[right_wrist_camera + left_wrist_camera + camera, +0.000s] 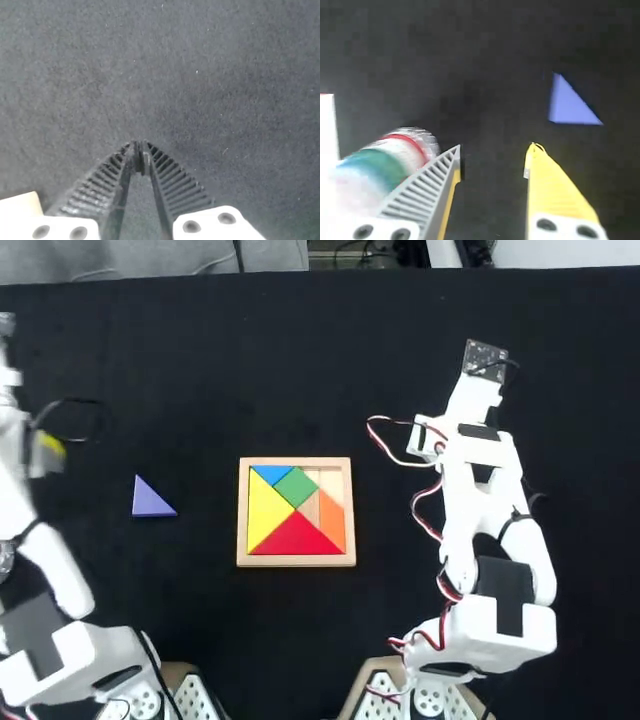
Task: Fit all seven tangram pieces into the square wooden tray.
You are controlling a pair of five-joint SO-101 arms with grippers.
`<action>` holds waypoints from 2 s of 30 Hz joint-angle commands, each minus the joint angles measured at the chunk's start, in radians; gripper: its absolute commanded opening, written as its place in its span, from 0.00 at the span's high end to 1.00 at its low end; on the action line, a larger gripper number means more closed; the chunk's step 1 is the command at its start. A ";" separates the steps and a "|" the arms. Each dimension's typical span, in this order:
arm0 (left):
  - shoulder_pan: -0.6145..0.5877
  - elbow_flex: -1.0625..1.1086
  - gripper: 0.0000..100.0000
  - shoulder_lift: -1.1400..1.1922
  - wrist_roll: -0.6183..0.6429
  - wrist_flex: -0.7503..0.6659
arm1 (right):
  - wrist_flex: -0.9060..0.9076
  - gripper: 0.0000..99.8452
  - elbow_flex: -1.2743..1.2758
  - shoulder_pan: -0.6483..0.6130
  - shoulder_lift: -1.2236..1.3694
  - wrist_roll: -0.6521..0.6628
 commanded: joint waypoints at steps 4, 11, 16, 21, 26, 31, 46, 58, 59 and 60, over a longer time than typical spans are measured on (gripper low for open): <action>0.193 0.314 0.79 0.120 0.258 -0.141 | -0.020 0.99 -0.012 -0.012 -0.058 -0.005; 0.191 0.390 0.79 0.187 0.348 -0.252 | -0.020 0.99 -0.010 -0.012 -0.058 -0.005; 0.186 0.390 0.79 0.198 0.499 -0.261 | -0.020 0.99 -0.012 -0.012 -0.058 -0.003; 0.205 0.378 0.79 0.193 0.505 -0.276 | -0.020 0.99 -0.012 -0.012 -0.058 -0.003; 0.200 0.369 0.79 0.199 0.482 -0.404 | -0.020 0.99 -0.012 -0.014 -0.058 -0.003; 0.180 0.386 0.79 0.222 0.482 -0.511 | -0.020 0.99 -0.012 -0.014 -0.058 -0.003; 0.142 0.104 0.79 0.529 0.482 -0.393 | -0.020 0.99 -0.012 -0.015 -0.058 -0.003; 0.481 0.064 0.79 0.569 0.482 -0.288 | -0.020 0.99 -0.013 -0.014 -0.058 -0.003; 0.504 0.064 0.79 0.569 0.482 -0.287 | -0.020 0.99 -0.013 -0.014 -0.058 -0.003; 0.524 0.064 0.79 0.569 0.482 -0.279 | -0.020 0.99 -0.013 -0.014 -0.058 -0.003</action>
